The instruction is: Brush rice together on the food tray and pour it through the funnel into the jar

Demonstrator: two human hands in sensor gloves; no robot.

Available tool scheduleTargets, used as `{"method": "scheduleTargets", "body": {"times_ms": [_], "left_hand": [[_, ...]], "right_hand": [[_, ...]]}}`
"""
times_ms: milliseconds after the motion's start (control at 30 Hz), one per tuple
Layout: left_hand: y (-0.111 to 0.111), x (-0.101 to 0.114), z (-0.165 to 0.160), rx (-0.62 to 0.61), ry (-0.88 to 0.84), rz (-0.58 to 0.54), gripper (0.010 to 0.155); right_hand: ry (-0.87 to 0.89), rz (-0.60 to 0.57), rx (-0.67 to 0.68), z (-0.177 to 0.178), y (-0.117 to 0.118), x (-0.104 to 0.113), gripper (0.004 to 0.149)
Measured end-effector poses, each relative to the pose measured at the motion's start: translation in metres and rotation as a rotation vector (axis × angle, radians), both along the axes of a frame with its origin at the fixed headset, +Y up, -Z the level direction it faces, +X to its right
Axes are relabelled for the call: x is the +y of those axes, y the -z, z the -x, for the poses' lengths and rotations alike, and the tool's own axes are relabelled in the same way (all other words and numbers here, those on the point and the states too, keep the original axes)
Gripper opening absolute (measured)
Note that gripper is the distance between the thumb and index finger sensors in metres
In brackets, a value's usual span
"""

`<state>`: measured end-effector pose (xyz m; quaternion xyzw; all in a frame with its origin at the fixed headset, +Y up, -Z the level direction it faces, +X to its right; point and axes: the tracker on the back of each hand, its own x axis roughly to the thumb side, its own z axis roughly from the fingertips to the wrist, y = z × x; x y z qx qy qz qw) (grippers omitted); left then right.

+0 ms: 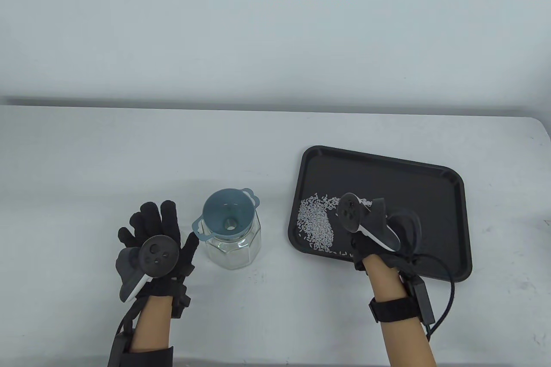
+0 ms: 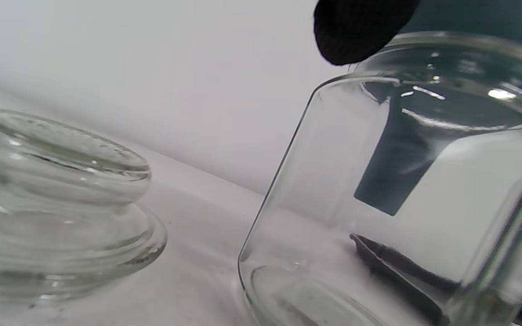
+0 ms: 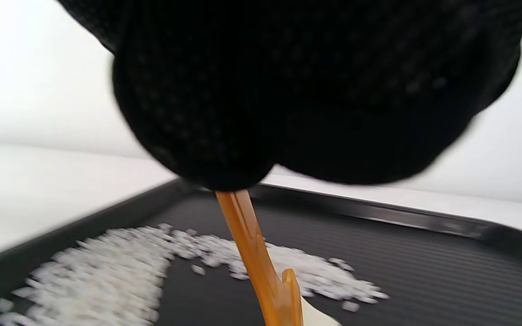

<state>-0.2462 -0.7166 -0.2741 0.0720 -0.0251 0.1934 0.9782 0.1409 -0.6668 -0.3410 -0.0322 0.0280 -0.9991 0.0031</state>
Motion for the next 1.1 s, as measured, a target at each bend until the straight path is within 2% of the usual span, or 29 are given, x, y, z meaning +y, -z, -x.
{"method": "scheduleTargets", "body": {"times_ms": [233,300,467,567,600,633,667,733,767,800,867,967,1100], "left_hand": [[0.000,0.000,0.000,-0.006,-0.004,0.002,0.085],[0.000,0.000,0.000,-0.007,-0.004,0.001,0.085],[0.000,0.000,0.000,-0.009,-0.014,0.005,0.085],[0.000,0.001,0.000,-0.008,-0.018,-0.001,0.085],[0.000,0.001,0.000,-0.009,-0.019,-0.003,0.085],[0.000,0.001,0.000,-0.009,-0.019,-0.003,0.085],[0.000,0.001,-0.001,-0.011,-0.019,-0.005,0.085],[0.001,0.000,-0.001,-0.011,-0.017,-0.003,0.085],[0.001,0.000,0.000,-0.011,-0.017,-0.003,0.086],[0.000,0.000,0.000,-0.010,-0.017,-0.003,0.085],[0.000,0.001,0.000,-0.008,-0.016,-0.007,0.085],[0.000,0.001,0.000,-0.007,-0.017,-0.008,0.085],[0.000,0.001,0.000,-0.009,-0.017,-0.007,0.085]], "right_hand": [[0.167,-0.041,0.089,0.042,0.001,0.007,0.046],[0.116,-0.084,0.082,0.044,-0.002,0.015,0.046],[0.149,-0.164,0.049,0.025,-0.008,0.033,0.046],[-0.015,-0.260,-0.018,0.006,-0.007,0.037,0.046],[-0.168,-0.287,-0.069,-0.005,-0.004,0.033,0.047],[-0.212,-0.287,-0.085,-0.008,-0.002,0.031,0.047],[-0.325,-0.267,-0.134,-0.018,0.003,0.021,0.047],[-0.419,-0.197,-0.210,-0.034,0.012,0.001,0.048],[-0.422,-0.181,-0.221,-0.037,0.014,-0.004,0.048],[-0.402,-0.110,-0.253,-0.046,0.019,-0.020,0.049],[-0.344,-0.016,-0.262,-0.052,0.021,-0.036,0.050],[-0.285,-0.053,-0.205,-0.044,0.018,-0.042,0.052],[-0.172,-0.113,-0.061,-0.017,0.005,-0.032,0.052]]}}
